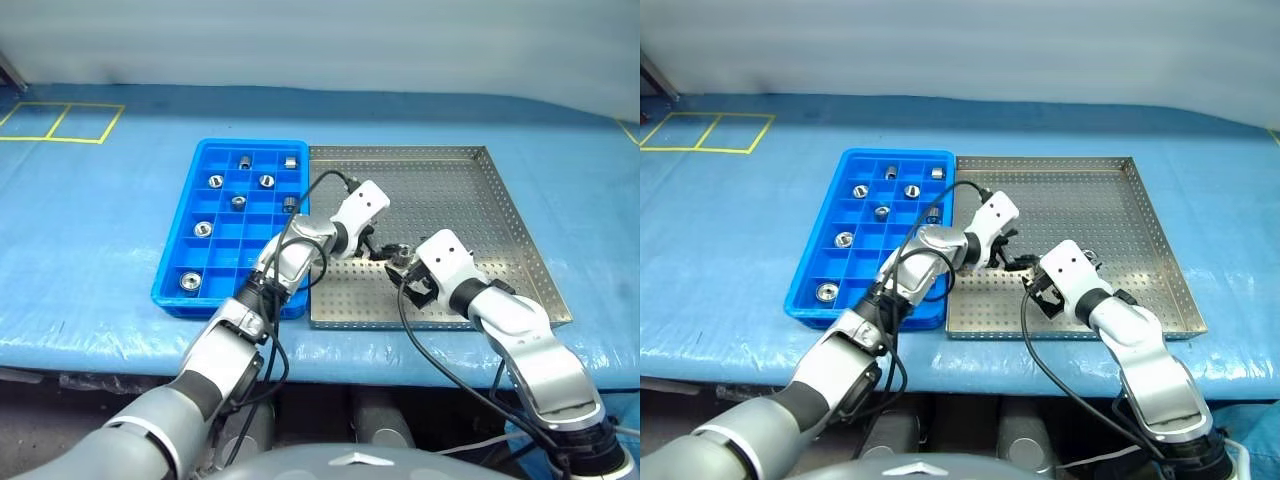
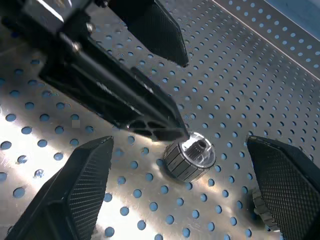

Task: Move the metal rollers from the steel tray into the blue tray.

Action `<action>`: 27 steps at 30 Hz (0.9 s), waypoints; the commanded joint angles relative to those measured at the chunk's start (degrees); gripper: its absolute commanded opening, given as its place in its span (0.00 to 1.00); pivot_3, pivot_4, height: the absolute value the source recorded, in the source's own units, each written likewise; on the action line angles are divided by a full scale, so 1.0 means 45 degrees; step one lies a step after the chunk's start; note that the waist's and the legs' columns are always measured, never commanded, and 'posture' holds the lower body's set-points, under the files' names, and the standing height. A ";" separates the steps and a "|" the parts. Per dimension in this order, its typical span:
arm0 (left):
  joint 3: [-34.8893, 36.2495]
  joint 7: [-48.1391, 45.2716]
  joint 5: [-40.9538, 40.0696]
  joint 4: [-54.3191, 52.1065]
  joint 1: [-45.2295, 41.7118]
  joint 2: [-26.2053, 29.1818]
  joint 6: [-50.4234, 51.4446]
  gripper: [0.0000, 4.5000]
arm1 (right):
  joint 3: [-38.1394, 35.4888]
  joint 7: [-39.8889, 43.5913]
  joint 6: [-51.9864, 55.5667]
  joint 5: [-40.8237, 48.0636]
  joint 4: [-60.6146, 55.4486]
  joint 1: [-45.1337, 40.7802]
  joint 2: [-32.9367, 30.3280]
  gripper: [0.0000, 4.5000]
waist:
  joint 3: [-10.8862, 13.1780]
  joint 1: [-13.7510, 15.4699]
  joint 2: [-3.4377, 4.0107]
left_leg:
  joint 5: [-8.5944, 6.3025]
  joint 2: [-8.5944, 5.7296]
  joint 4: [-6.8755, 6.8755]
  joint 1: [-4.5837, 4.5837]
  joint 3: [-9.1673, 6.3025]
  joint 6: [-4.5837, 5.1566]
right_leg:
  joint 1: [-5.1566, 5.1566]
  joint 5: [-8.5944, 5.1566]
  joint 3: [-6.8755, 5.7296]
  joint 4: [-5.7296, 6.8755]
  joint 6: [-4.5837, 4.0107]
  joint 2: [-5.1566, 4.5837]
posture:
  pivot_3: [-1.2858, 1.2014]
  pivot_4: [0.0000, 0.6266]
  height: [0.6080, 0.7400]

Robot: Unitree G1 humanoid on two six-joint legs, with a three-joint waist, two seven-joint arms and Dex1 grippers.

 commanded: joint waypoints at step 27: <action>0.0181 0.0334 0.1054 0.4232 -0.1937 -0.1063 -0.2597 0.56 | -0.0793 -0.0169 0.0151 0.0082 -0.1195 0.1211 0.0266 1.00 | -0.0014 -0.0917 0.0024 | -0.0002 0.0007 0.0005 0.0011 0.0023 0.0004 | -0.0002 0.0005 0.0015 0.0009 0.0006 -0.0002 | 0.42 0.24 1.00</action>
